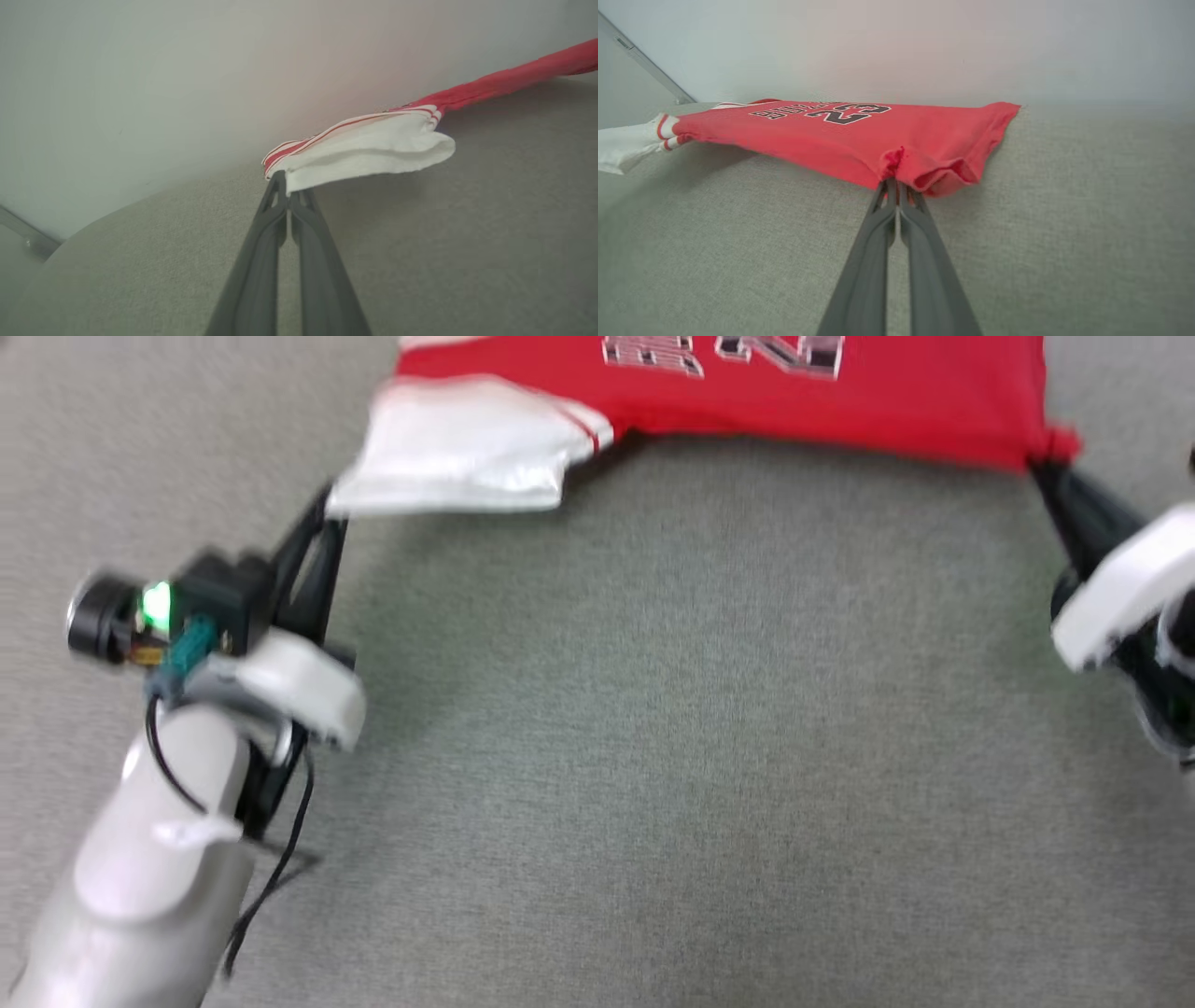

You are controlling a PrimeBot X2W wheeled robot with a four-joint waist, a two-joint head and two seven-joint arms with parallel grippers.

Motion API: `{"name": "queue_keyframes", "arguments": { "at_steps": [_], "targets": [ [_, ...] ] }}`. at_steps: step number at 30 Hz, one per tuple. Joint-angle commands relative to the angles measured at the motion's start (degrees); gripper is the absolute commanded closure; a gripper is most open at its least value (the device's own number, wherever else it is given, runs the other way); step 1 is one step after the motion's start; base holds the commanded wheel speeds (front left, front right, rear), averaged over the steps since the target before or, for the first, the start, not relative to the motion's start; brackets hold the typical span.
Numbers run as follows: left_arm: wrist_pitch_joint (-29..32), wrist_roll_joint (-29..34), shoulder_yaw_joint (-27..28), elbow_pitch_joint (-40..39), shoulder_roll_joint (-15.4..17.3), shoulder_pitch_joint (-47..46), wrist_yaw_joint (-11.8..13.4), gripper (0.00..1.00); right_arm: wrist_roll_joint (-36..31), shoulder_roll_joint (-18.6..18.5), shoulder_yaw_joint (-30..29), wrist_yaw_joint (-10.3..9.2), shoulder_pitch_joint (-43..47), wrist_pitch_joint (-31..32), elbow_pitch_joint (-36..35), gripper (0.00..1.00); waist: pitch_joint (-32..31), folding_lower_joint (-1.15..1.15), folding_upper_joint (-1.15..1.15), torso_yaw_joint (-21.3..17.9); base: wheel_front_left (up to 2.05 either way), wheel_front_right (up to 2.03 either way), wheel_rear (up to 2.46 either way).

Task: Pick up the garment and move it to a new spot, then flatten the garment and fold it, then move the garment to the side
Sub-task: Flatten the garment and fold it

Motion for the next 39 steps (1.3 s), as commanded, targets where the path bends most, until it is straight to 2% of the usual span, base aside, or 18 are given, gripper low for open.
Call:
{"name": "queue_keyframes", "arguments": {
  "at_steps": [1, 6, 11, 22, 29, 35, 39],
  "targets": [
    [0.2, -0.3, -0.1, -0.6, 0.5, 1.9, 0.0, 1.0, 0.6, -0.2, 0.0, -0.02, 1.7, 0.1, -0.1, 1.0, -3.3, 0.01, 0.0, 0.5, 0.0, 0.0, 0.0],
    [3.8, -3.2, -1.5, -4.7, 3.6, 11.0, -2.3, 1.0, 3.6, -0.9, 0.1, -0.02, 8.7, 0.5, -0.5, 1.0, -8.5, 0.01, 0.0, 0.3, 0.0, 0.0, 0.0],
    [8.4, -7.9, -1.0, -11.8, 7.5, 20.6, -3.3, 1.0, 5.8, -1.9, 0.3, -0.03, 15.5, 1.0, -1.6, 1.0, -12.7, 0.01, 0.0, 0.1, 0.0, 0.0, 0.0],
    [18.2, -14.3, -3.0, -28.3, 13.6, 39.9, -2.0, 1.0, 12.8, -4.9, -0.9, -0.02, 33.4, 6.7, -8.8, 1.0, -19.8, 0.01, 0.0, -0.2, 0.0, 0.0, 0.0],
    [24.2, -18.8, -4.8, -34.8, 17.4, 49.0, -2.2, 1.0, 12.8, -6.9, -2.8, -0.02, 41.7, 10.6, -14.8, 1.0, -21.7, 0.01, 0.0, -1.3, 0.0, 0.0, 0.0],
    [27.0, -22.3, -5.2, -38.0, 19.3, 53.4, -1.7, 1.0, 12.2, -7.6, -5.6, -0.02, 46.8, 15.1, -19.1, 1.0, -22.5, 0.01, 0.0, -2.5, 0.0, 0.0, 0.0],
    [25.8, -22.8, -4.0, -38.9, 19.0, 52.5, -1.5, 1.0, 12.2, -6.8, -8.2, -0.02, 48.5, 17.3, -21.6, 1.0, -22.0, 0.01, 0.0, -3.0, 0.0, 0.0, 0.0]
  ]
}}
